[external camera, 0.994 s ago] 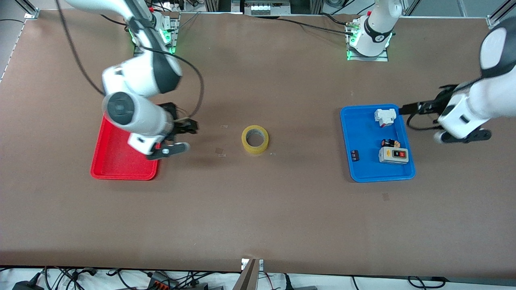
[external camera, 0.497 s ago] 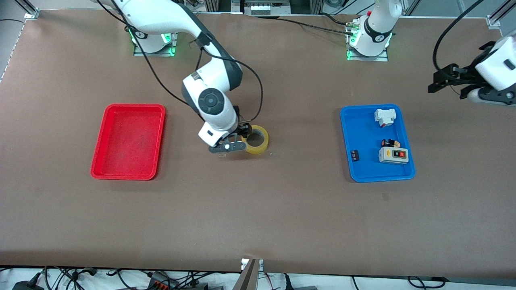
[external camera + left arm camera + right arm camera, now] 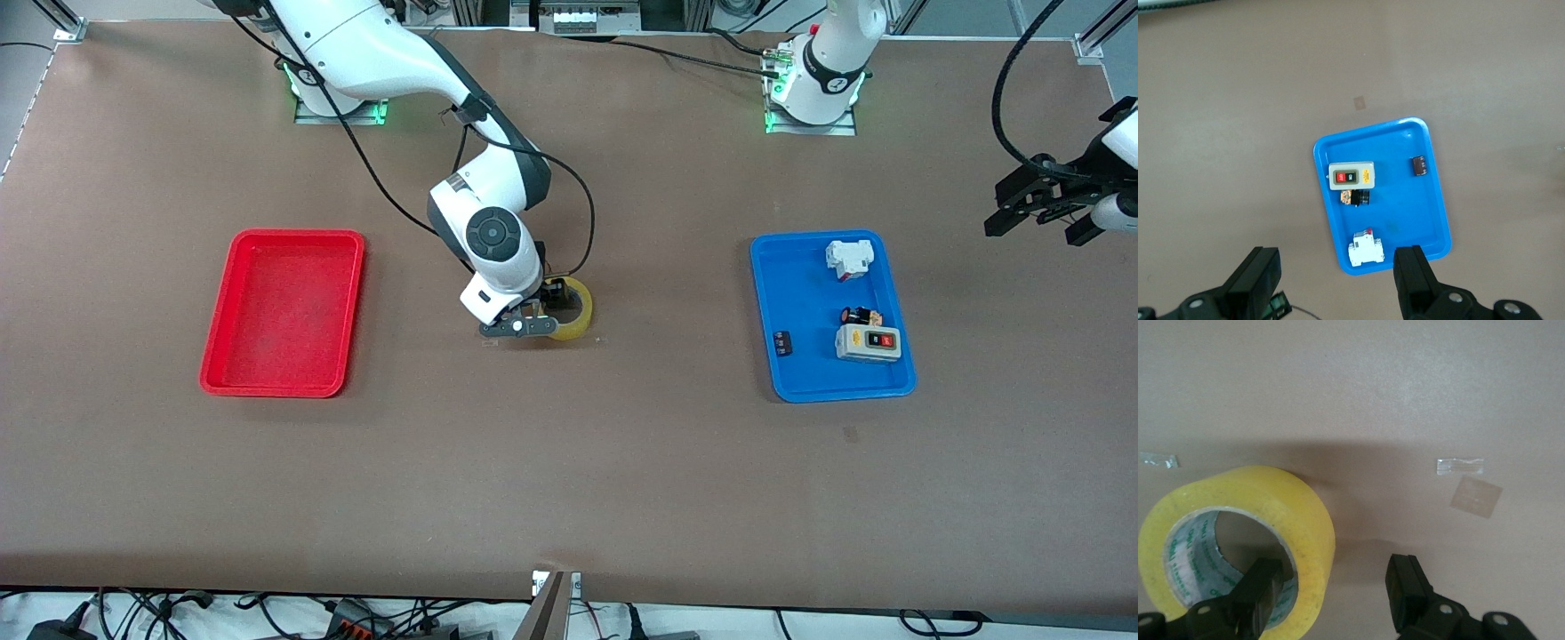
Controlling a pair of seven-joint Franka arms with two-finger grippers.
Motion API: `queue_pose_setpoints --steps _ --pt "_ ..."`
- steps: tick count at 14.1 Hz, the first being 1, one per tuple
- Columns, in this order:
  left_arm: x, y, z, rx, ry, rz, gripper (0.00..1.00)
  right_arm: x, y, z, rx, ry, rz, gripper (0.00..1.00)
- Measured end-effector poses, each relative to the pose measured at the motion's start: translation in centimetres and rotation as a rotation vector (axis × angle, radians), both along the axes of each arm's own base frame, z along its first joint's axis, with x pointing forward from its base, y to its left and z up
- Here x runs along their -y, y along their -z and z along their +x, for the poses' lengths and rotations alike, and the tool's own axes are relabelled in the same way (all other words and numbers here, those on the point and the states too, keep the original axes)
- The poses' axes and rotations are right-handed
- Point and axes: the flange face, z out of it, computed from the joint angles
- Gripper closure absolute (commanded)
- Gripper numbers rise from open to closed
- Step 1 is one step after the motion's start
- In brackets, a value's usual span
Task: Place and move tape with both arms
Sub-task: 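Carry the tape roll with the right gripper into the red tray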
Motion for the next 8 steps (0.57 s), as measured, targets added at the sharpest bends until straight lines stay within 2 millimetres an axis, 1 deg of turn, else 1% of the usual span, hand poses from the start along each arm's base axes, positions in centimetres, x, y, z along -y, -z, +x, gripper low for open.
queue_pose_setpoints --steps 1,2,4,6,7,8 --pt "-0.5 -0.1 -0.1 -0.001 -0.008 0.0 0.0 0.0 0.0 0.0 0.0 0.019 -0.001 0.94" --pt "-0.9 -0.1 -0.1 -0.002 -0.016 -0.001 0.0 0.0 -0.1 0.1 0.001 0.042 -0.002 1.0" --pt "-1.3 -0.1 -0.3 -0.011 -0.021 -0.001 0.0 -0.1 -0.6 0.5 0.01 0.057 0.003 1.0" --pt "-1.1 0.2 -0.6 -0.044 -0.018 -0.002 0.0 0.6 -1.4 1.7 0.028 0.079 0.006 1.0" --pt "-1.0 0.3 -0.7 -0.053 -0.016 -0.003 0.0 1.6 -2.5 2.9 0.034 0.098 0.006 1.0" --pt "-0.9 0.3 -0.7 -0.055 -0.015 -0.003 0.0 3.1 -4.2 4.3 0.037 0.124 0.003 1.0"
